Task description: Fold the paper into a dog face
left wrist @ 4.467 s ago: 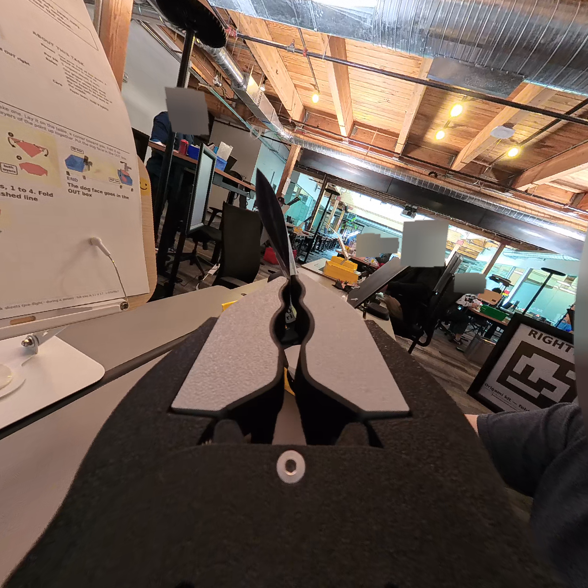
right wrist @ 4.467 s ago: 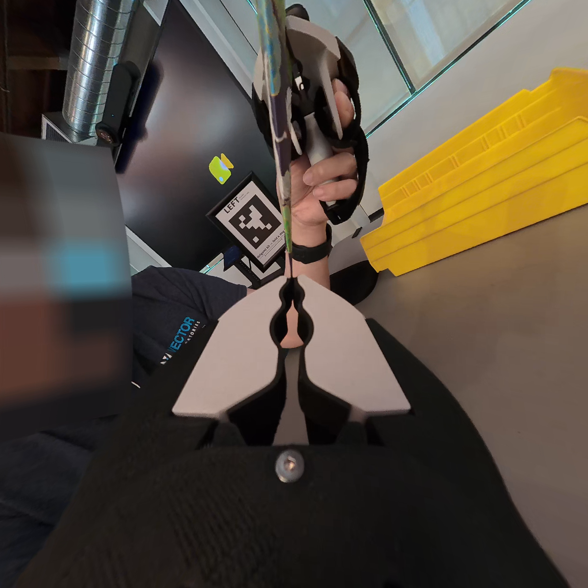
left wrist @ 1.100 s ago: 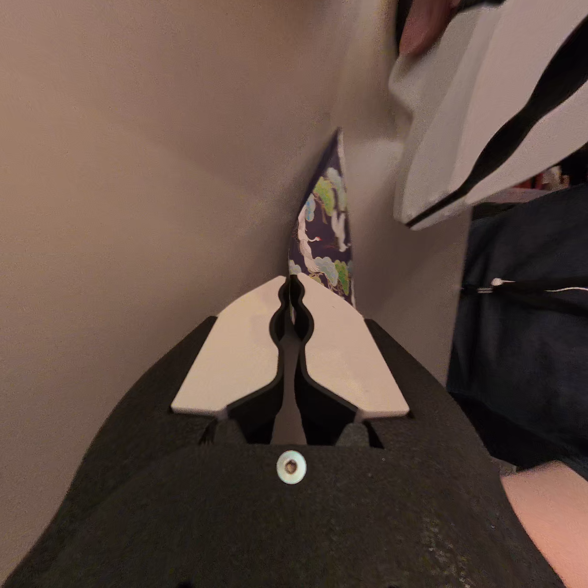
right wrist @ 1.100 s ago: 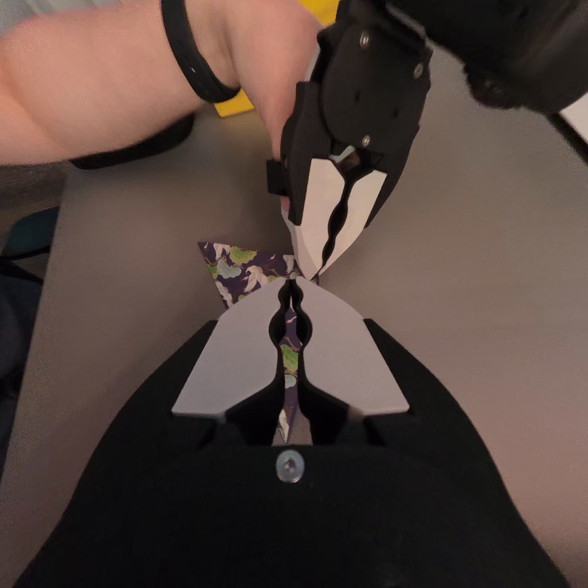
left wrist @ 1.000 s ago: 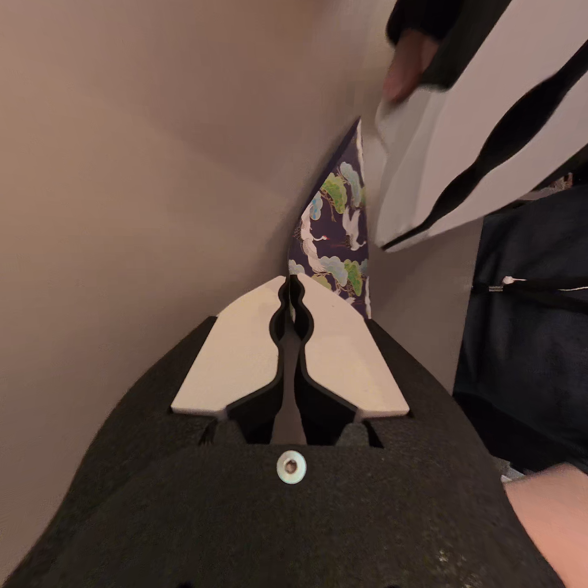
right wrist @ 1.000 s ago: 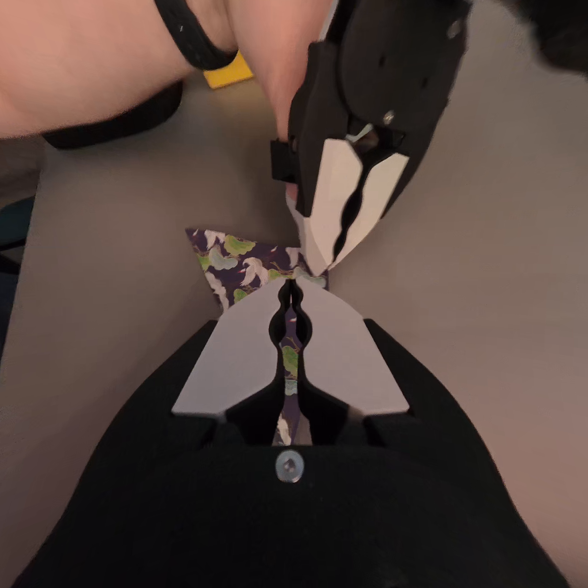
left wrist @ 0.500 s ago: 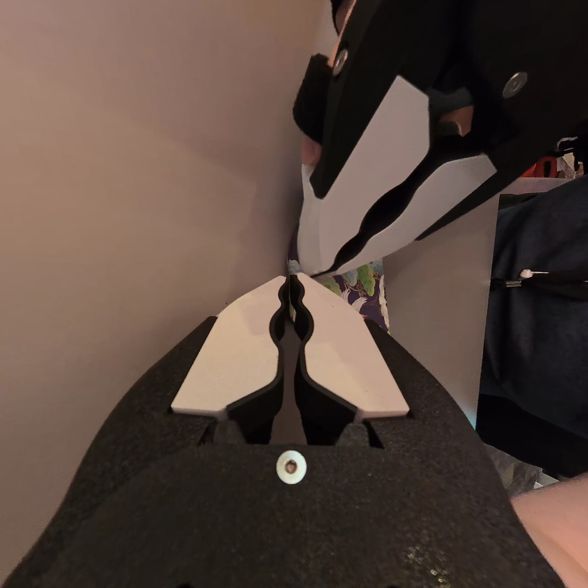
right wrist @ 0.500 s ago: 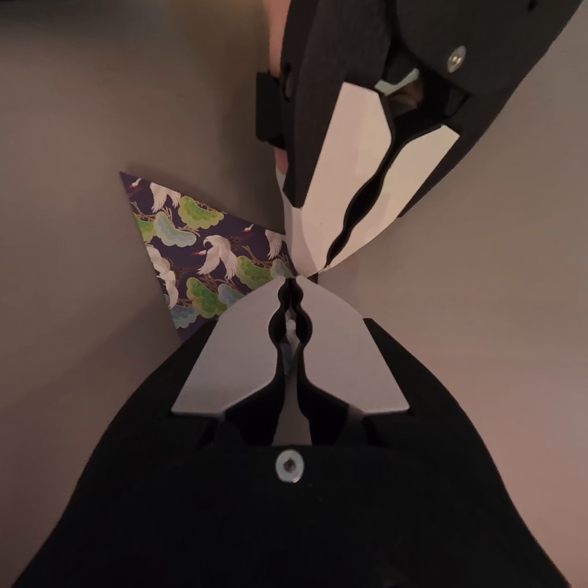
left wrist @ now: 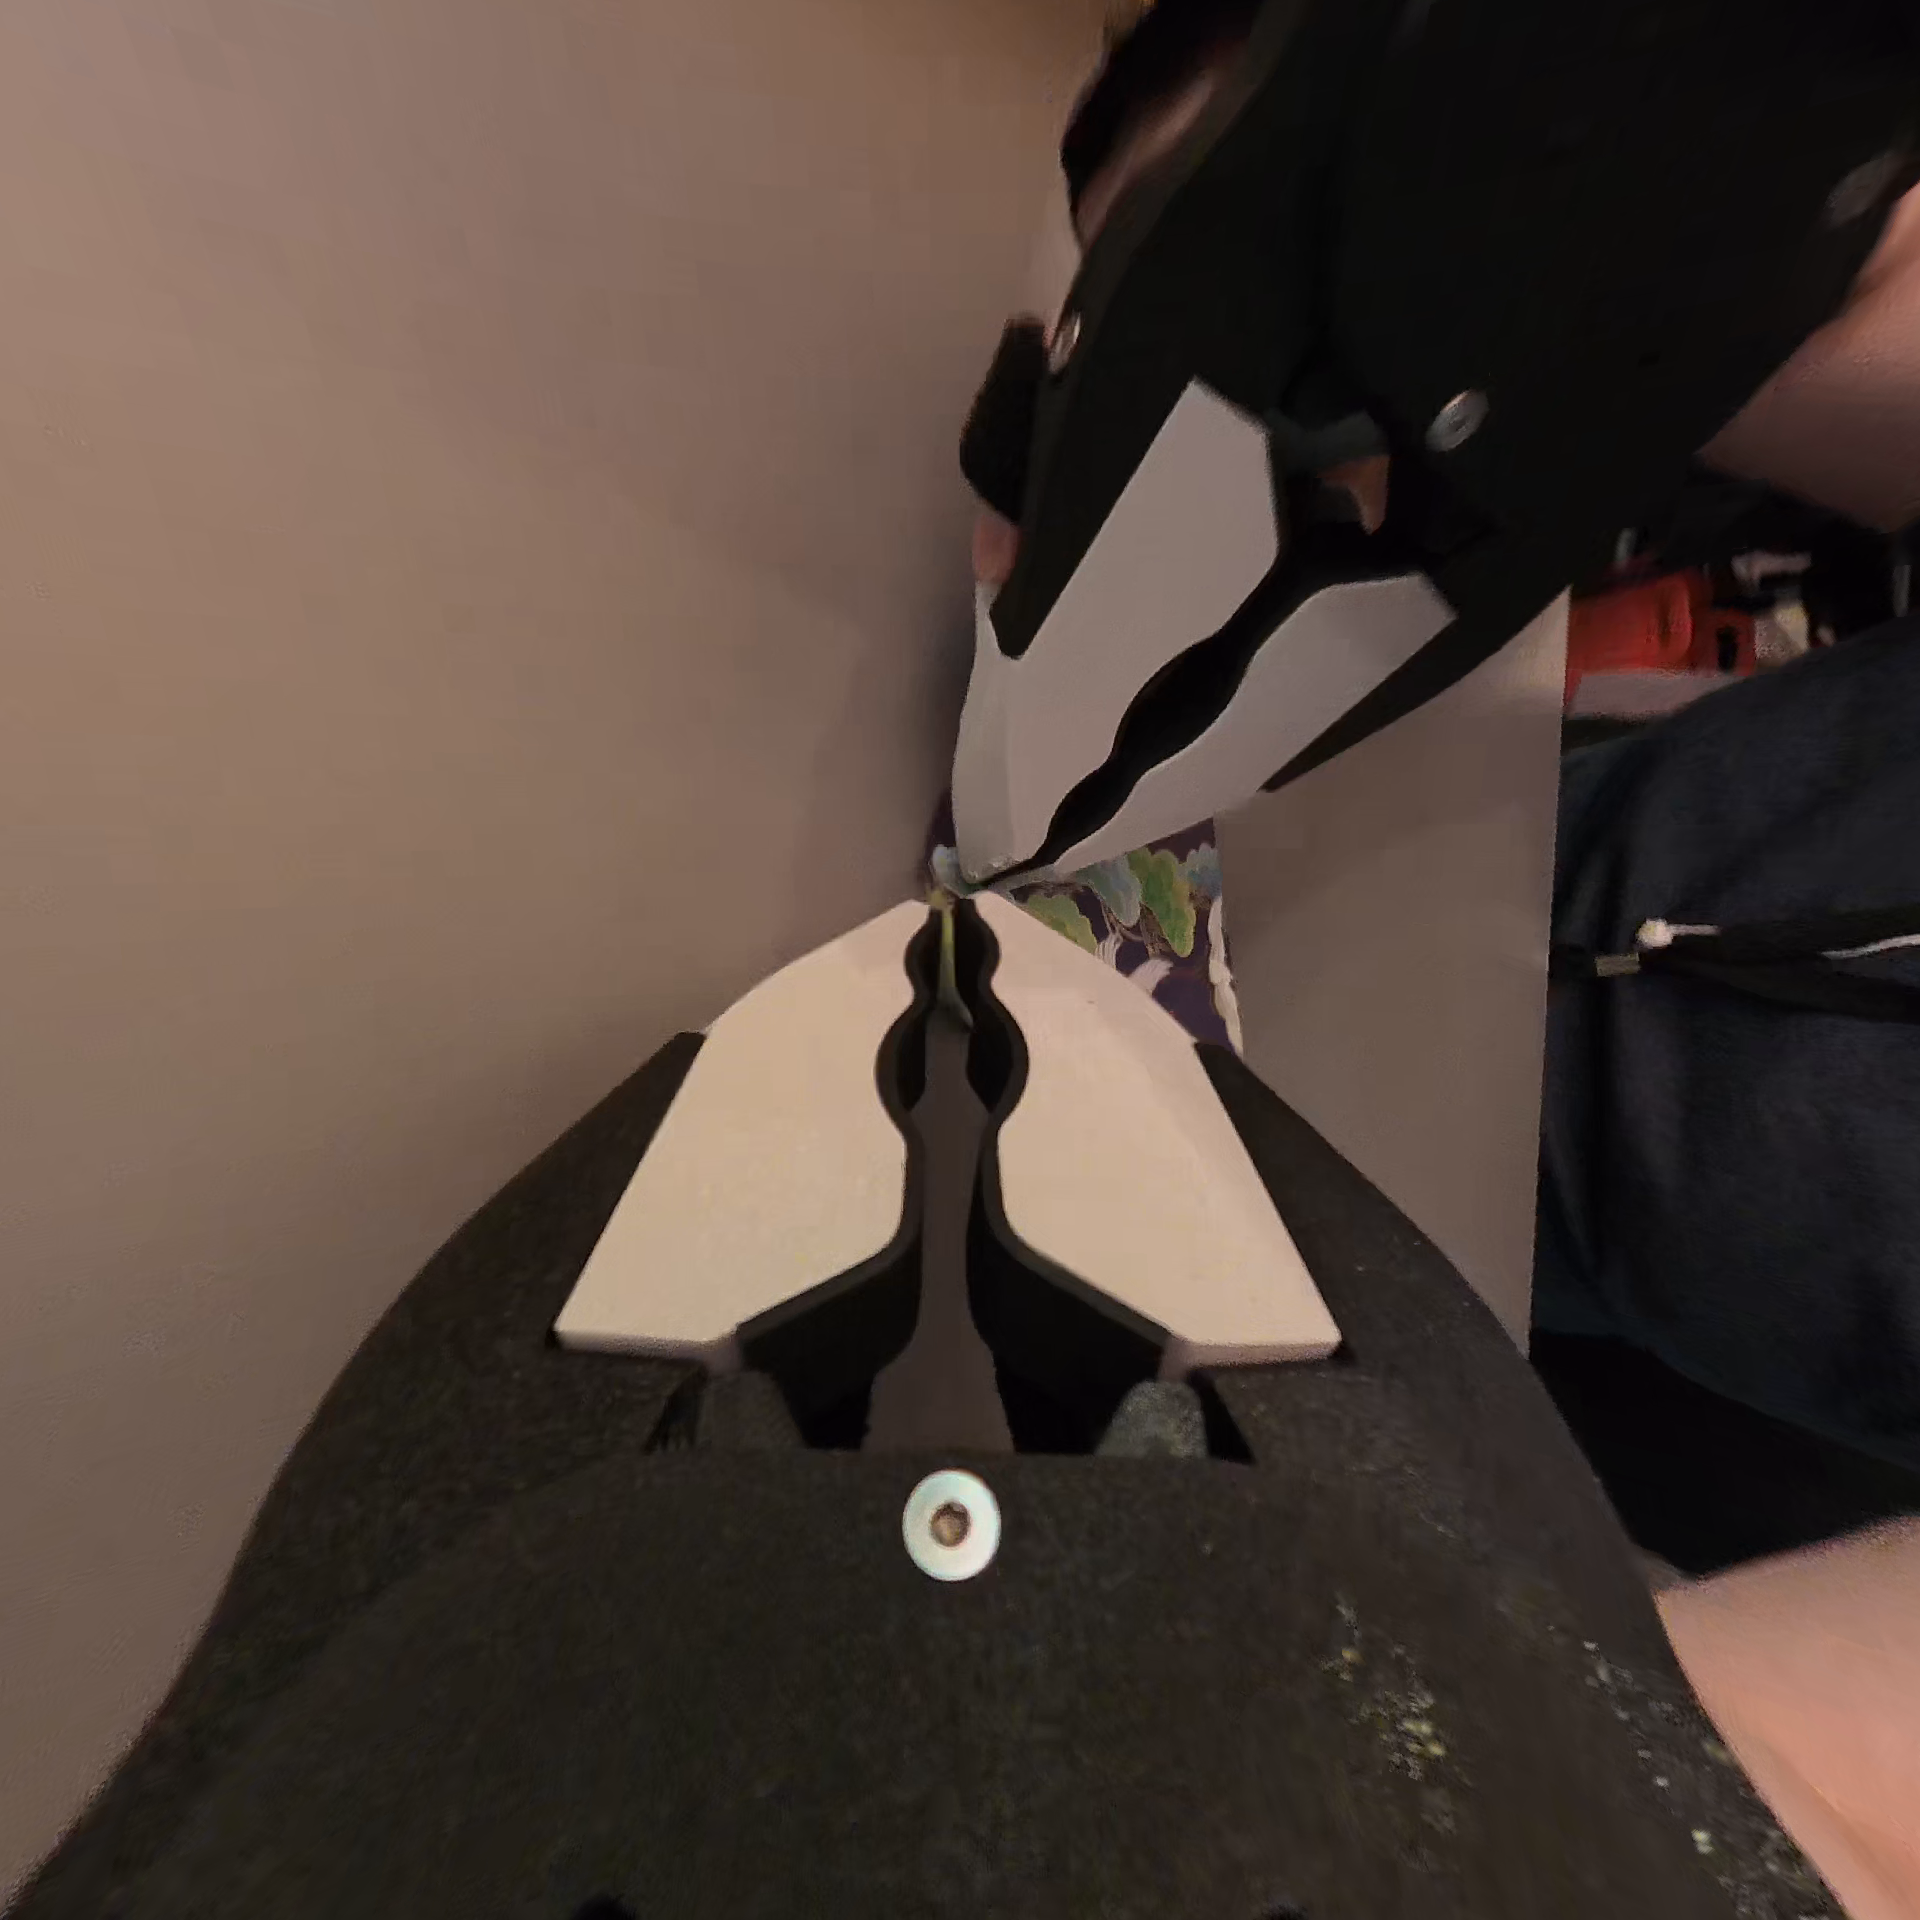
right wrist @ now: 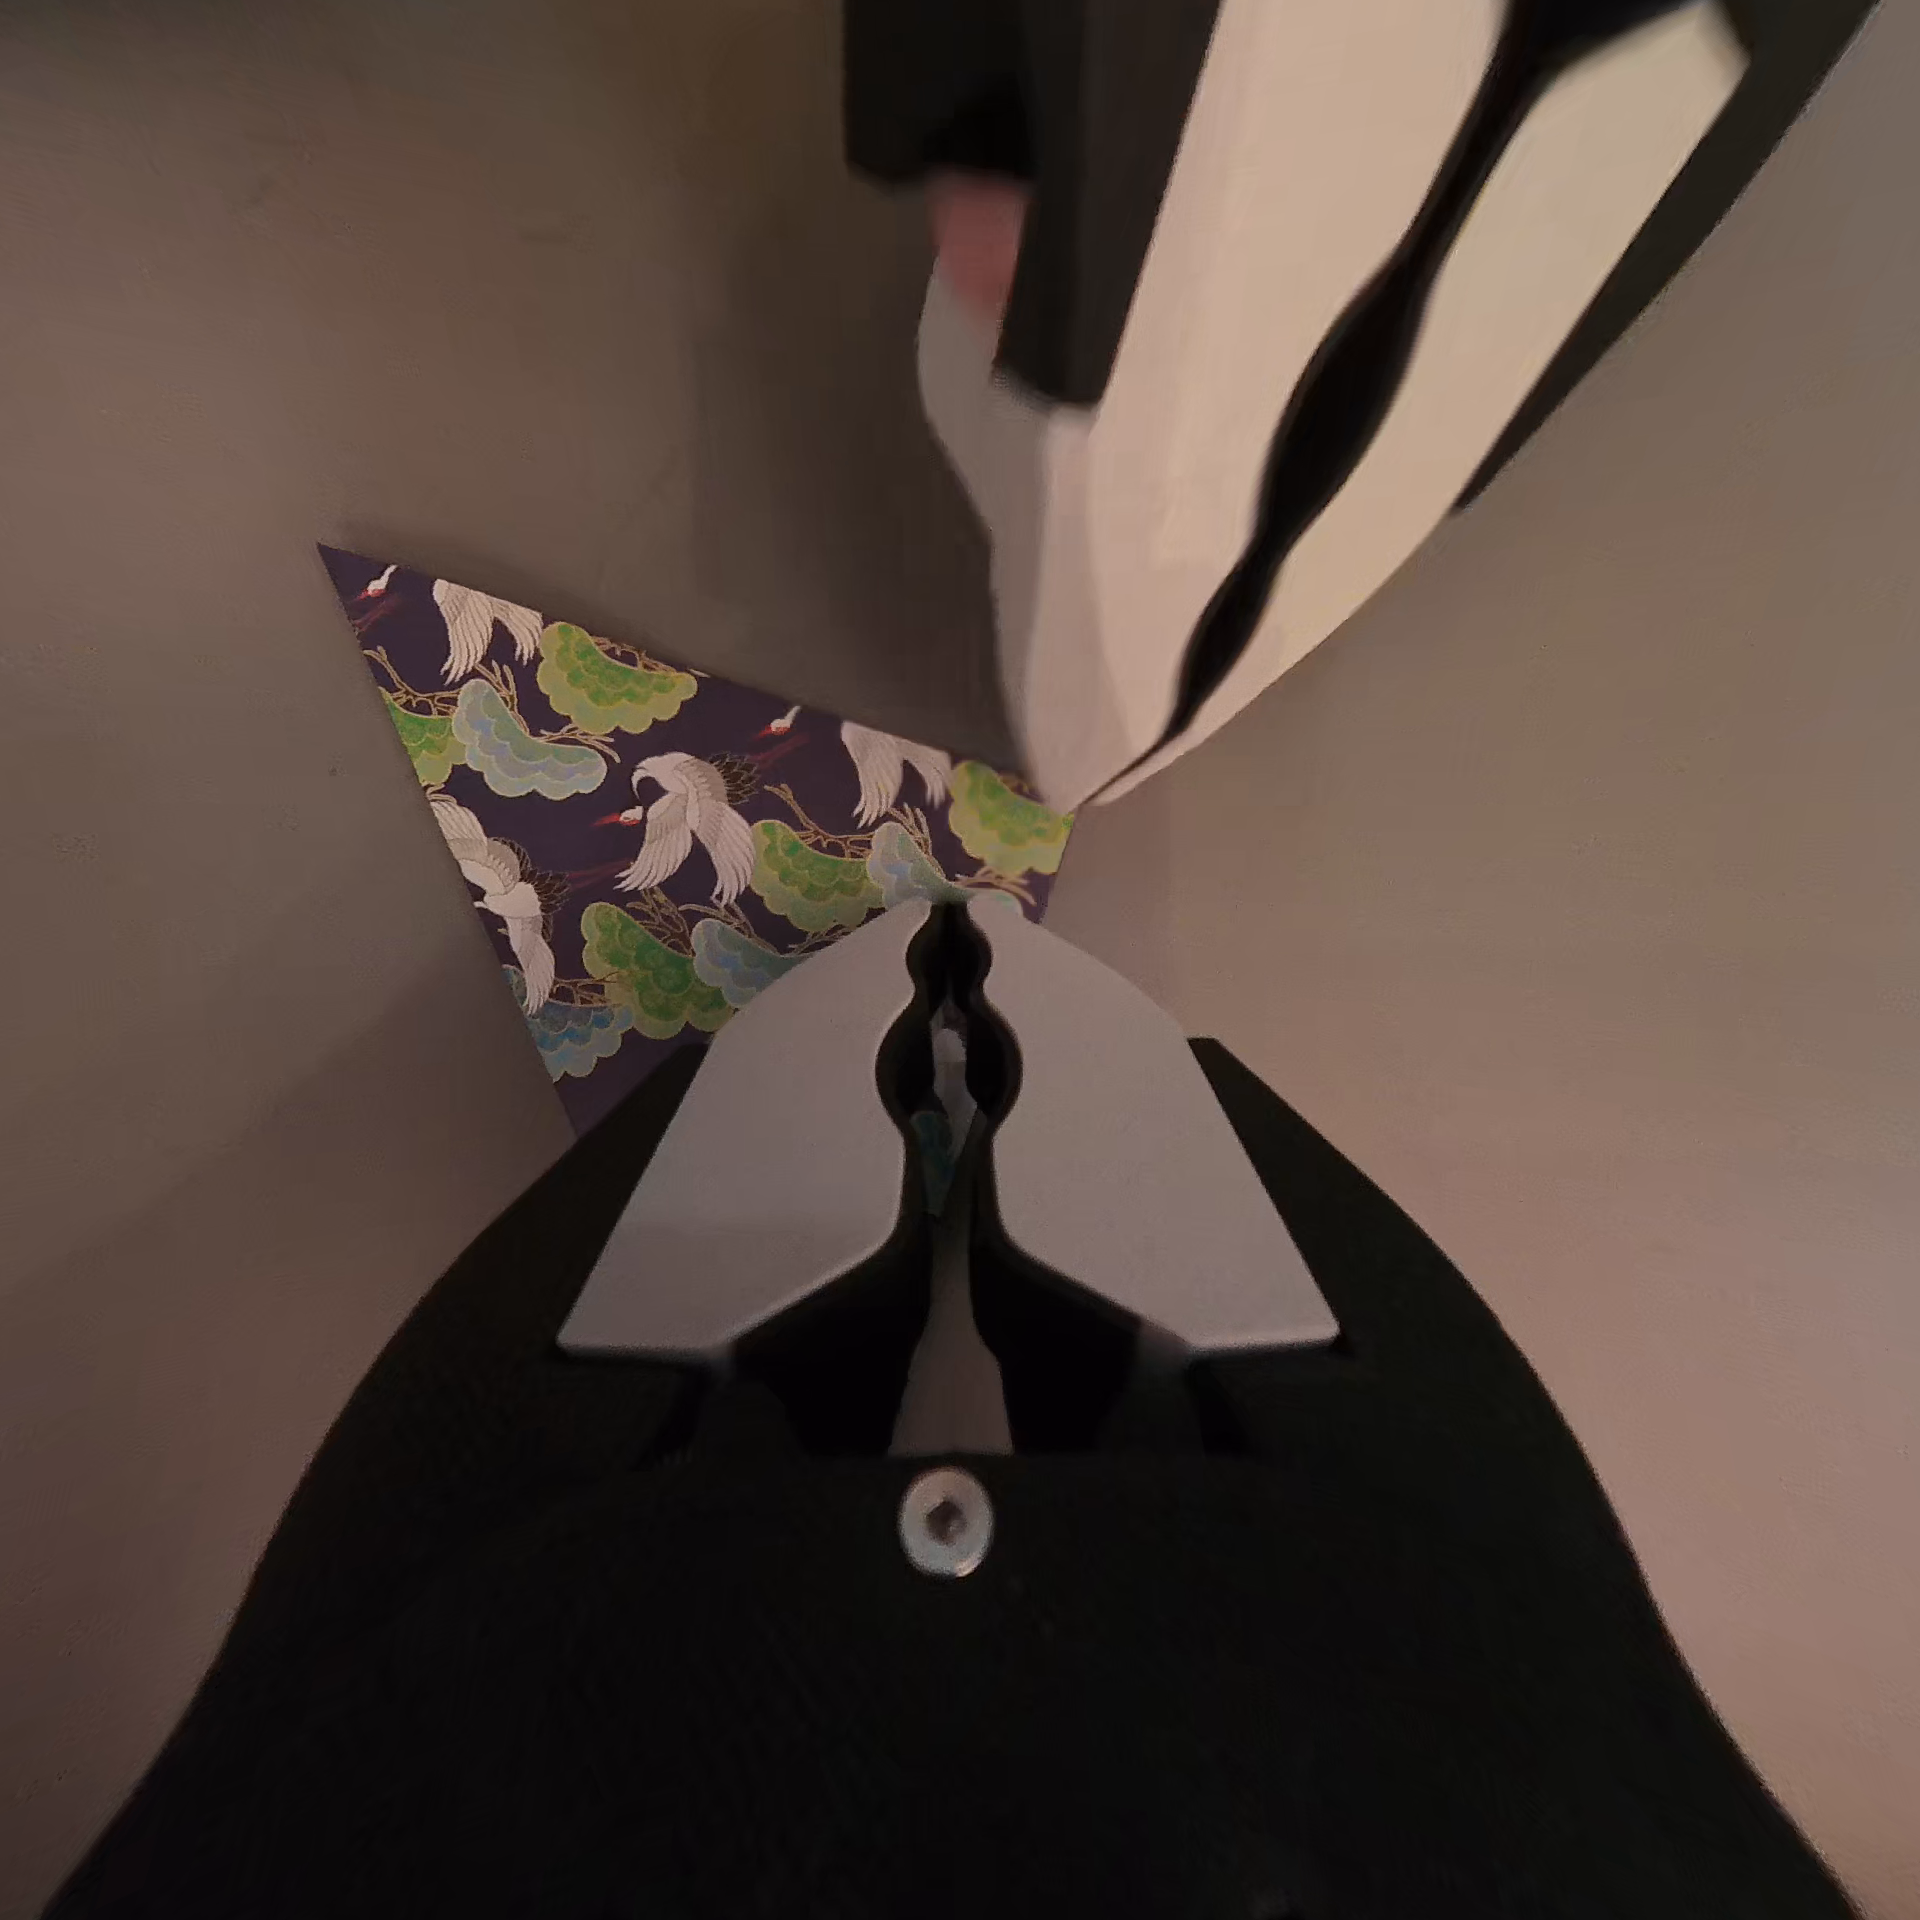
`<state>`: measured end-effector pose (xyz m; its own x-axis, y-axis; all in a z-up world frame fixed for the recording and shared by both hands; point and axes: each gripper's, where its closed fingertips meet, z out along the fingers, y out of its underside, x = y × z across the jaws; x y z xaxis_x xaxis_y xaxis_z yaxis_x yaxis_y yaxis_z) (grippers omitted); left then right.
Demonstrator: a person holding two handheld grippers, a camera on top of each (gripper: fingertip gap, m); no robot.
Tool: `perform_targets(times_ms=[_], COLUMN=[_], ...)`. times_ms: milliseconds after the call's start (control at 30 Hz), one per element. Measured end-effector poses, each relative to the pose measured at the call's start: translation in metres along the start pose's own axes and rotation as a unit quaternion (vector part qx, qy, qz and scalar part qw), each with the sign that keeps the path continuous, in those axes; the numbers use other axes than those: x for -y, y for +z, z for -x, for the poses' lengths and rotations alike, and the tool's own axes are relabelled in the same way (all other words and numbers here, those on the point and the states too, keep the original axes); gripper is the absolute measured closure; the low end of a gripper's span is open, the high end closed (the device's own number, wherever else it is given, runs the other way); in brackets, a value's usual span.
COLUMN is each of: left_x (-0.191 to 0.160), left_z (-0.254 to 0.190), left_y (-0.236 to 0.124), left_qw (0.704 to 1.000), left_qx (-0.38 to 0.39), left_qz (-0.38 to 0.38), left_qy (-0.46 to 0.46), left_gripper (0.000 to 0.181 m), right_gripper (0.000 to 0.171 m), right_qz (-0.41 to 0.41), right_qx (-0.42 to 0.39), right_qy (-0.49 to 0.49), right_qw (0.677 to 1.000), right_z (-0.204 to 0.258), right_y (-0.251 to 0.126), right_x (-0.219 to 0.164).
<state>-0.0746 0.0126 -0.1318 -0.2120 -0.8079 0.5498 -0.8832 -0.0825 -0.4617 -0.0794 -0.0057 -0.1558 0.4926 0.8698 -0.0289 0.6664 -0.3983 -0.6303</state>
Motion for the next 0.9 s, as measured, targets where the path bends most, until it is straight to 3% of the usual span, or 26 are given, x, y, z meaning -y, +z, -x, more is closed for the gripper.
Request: perform_targets(times_ms=[33,167,400,900], left_x=[0.006,0.014,0.001,-0.016], left_z=[-0.001,-0.017,-0.021,0.000], left_y=[-0.010,-0.030,0.008,0.023], left_qw=[1.000,0.994,0.994,0.990], left_qx=[0.009,0.045,0.079,0.140], left_qz=[-0.028,-0.088,-0.061,-0.018], left_qy=[0.004,0.044,0.051,0.023], left_gripper=[0.178,0.181,0.181,0.181], right_gripper=[0.169,0.168,0.169,0.169], right_qz=[-0.001,-0.004,-0.006,-0.014], right_qx=[-0.001,0.003,0.003,0.004], right_qy=[0.000,0.005,0.005,0.017], right_qw=[1.000,1.000,1.000,1.000], right_z=[0.000,0.000,0.000,-0.001], right_y=[0.000,0.000,0.000,0.001], right_x=[0.000,0.000,0.000,0.000])
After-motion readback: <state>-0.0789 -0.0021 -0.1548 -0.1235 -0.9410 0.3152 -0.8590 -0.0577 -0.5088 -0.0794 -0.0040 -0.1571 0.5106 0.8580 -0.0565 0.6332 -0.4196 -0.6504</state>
